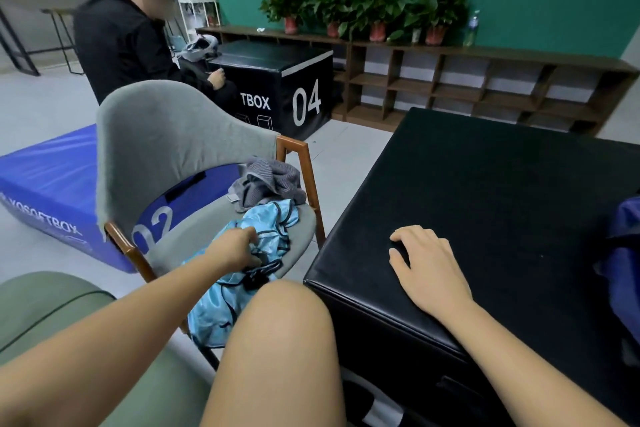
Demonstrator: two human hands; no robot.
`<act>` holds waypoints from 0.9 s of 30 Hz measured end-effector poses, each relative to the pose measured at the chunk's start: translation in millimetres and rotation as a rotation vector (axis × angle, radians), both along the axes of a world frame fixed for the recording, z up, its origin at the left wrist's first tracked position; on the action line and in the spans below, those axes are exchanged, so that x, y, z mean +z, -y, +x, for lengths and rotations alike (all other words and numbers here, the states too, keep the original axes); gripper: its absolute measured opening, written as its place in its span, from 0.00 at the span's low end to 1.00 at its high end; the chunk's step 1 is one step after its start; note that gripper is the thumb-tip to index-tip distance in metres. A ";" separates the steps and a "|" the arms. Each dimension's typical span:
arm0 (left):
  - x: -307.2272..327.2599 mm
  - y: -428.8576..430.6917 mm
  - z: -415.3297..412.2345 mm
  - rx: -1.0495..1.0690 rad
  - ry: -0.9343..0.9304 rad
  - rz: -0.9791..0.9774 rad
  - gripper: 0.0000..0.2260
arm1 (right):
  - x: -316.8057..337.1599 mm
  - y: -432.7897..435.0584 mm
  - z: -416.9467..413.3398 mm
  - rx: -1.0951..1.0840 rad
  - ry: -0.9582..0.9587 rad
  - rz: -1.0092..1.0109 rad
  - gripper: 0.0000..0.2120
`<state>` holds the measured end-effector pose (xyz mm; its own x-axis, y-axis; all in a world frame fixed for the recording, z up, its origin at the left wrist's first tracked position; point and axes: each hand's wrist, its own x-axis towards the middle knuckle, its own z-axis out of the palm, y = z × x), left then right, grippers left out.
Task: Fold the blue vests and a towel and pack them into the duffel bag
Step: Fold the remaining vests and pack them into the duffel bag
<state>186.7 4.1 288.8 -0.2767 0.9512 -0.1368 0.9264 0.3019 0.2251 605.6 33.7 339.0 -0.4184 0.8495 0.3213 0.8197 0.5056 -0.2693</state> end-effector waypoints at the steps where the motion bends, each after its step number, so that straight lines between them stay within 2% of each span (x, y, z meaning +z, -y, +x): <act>1: -5.9 2.2 -2.3 0.008 0.009 -0.012 0.20 | 0.0 0.1 -0.5 -0.004 -0.001 0.005 0.10; 5: -18.6 5.1 -8.7 0.013 -0.004 -0.010 0.09 | -2.1 -0.3 0.0 -0.017 0.004 0.006 0.10; 9: -3.2 0.4 -11.9 0.049 0.001 0.075 0.06 | -2.7 -1.2 -0.3 -0.021 0.010 0.005 0.10; 19: 108.0 -23.5 -22.7 0.132 0.101 0.439 0.09 | -2.2 0.1 -1.2 -0.029 0.019 0.023 0.10; 27: 191.7 -48.4 -26.3 0.183 0.343 0.680 0.08 | -0.2 1.5 -2.4 -0.043 0.020 0.023 0.10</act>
<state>160.4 52.4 480.6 -0.4846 0.8003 0.3531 0.7206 0.1365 0.6798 603.2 32.2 338.8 -0.3879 0.8595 0.3328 0.8459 0.4754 -0.2419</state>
